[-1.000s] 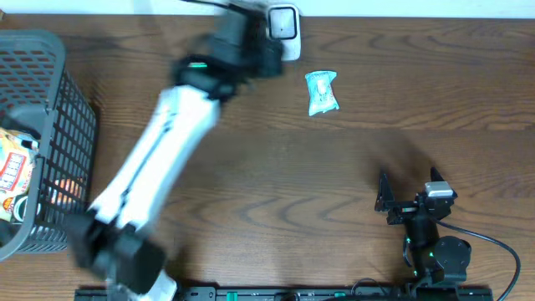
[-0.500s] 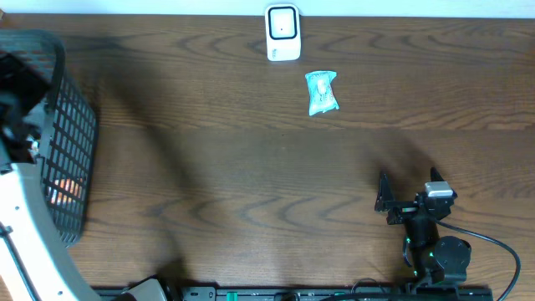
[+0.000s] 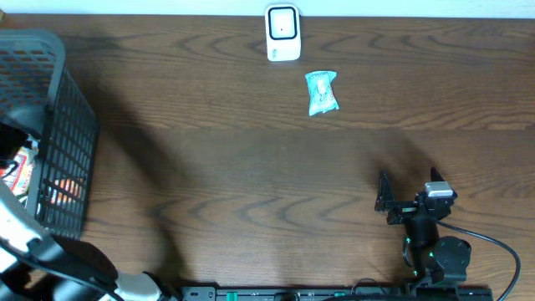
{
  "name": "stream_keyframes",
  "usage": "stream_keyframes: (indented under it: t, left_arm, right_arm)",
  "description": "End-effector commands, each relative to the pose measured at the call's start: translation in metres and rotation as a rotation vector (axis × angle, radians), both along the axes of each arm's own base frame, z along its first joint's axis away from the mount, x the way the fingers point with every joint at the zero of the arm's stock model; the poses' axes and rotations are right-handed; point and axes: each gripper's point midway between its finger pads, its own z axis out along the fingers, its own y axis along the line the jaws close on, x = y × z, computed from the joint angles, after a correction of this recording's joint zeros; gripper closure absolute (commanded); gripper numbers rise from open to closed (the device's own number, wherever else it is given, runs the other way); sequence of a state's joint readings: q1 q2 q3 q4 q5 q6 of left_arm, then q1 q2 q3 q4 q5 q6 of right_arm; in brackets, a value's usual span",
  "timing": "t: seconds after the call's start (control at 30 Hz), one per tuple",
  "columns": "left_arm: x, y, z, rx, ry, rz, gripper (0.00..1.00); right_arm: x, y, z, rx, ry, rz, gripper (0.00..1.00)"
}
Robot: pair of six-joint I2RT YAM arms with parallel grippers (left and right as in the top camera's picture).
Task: Scan the item barcode
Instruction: 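Reach the left gripper into the basket and grasp the orange Enjoy box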
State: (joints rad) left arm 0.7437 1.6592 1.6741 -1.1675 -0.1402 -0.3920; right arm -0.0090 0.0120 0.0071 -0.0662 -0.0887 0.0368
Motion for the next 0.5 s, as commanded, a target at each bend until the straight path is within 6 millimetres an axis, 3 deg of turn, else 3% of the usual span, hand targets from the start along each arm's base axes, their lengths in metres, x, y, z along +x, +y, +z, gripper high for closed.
stream_keyframes:
  t: [0.0,0.23,0.47]
  left_arm:
    - [0.016,-0.011,-0.028,-0.134,-0.015,-0.03,0.1]
    - [0.023,-0.021,-0.074,-0.297,0.04,0.009,0.11]
    - [0.027,-0.021,-0.104,-0.344,0.067,0.1,0.11]
  right_arm:
    - [0.0,-0.001,0.0,-0.012,-0.001,-0.006,0.01]
    - [0.0,-0.001,0.0,-0.012,-0.001,-0.006,0.01]
    - [0.0,-0.001,0.0,-0.012,-0.001,-0.006,0.01]
